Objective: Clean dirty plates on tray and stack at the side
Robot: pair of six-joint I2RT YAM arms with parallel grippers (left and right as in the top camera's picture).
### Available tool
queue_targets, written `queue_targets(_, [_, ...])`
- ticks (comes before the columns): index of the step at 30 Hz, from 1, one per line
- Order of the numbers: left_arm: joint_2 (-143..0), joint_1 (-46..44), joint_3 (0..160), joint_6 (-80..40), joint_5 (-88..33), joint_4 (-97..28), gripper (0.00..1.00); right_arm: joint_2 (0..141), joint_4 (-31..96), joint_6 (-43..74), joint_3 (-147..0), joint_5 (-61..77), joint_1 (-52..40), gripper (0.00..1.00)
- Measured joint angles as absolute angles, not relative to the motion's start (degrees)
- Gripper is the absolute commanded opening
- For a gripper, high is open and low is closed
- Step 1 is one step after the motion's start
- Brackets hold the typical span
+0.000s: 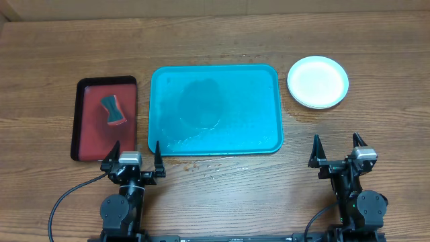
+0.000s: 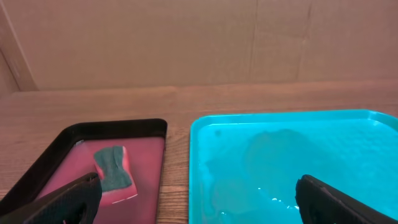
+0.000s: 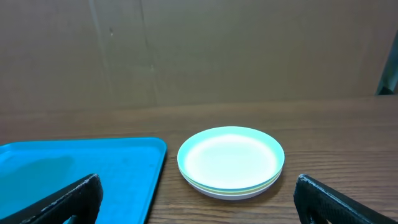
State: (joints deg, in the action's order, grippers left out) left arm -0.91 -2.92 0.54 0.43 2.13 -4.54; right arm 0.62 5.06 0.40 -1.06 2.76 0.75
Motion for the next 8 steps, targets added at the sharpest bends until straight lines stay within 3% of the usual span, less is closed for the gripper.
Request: queue_targets(8, [-0.9,-2.9,0.6,0.4,2.1,-4.5,1.00,0.6,5.1,0.4,-1.1,2.8,0.8,1.00])
